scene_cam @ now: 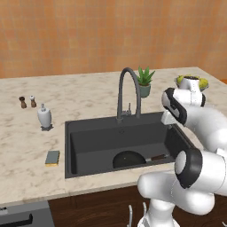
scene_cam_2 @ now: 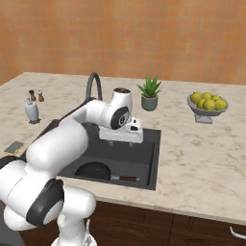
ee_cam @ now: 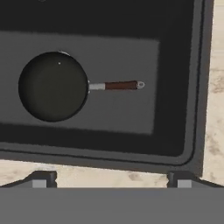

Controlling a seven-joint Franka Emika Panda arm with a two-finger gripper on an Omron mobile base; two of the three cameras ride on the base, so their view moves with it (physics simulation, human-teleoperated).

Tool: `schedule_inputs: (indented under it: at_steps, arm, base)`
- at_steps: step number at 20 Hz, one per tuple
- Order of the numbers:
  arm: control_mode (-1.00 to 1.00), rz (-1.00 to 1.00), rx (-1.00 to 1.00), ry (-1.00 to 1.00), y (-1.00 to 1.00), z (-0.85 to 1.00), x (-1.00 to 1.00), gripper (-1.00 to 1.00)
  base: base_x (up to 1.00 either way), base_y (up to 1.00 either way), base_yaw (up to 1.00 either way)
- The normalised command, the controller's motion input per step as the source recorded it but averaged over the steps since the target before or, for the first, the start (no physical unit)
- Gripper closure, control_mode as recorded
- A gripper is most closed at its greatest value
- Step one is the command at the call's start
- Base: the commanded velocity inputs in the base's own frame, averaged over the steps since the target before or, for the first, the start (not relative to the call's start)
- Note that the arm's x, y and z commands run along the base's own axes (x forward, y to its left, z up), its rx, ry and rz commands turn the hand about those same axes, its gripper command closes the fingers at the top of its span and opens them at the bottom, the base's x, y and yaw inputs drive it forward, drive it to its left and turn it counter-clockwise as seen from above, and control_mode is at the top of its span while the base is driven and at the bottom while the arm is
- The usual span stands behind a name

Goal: Pick the pan and sponge and place them into the sink. Then turn on the water.

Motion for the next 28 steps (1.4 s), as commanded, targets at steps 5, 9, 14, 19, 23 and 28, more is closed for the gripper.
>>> schedule_inputs:
  at_steps: [5,9,14,19,23,28]
  arm:
    - [-1.0,-0.18,0.03,-0.03,0.61,0.26,-0.32,-1.0]
    - [-1.0,-0.16,0.02,-0.1,0.56,0.45,-0.42,-1.0]
    - [-1.0,-0.16,0.02,-0.13,0.52,0.4,-0.58,-1.0]
    - [-1.0,-0.15,0.0,-0.15,0.89,0.23,-0.53,-1.0]
    - [-1.0,0.0,0.0,-0.15,1.0,0.27,-0.07,-1.0]
    - [-1.0,0.11,-0.01,-0.01,1.0,0.22,0.0,-1.0]
  base:
    - [0.0,0.0,0.0]
    - [0.0,0.0,0.0]
    - [0.0,0.0,0.0]
    - [0.0,0.0,0.0]
    - [0.0,0.0,0.0]
    - [0.0,0.0,0.0]
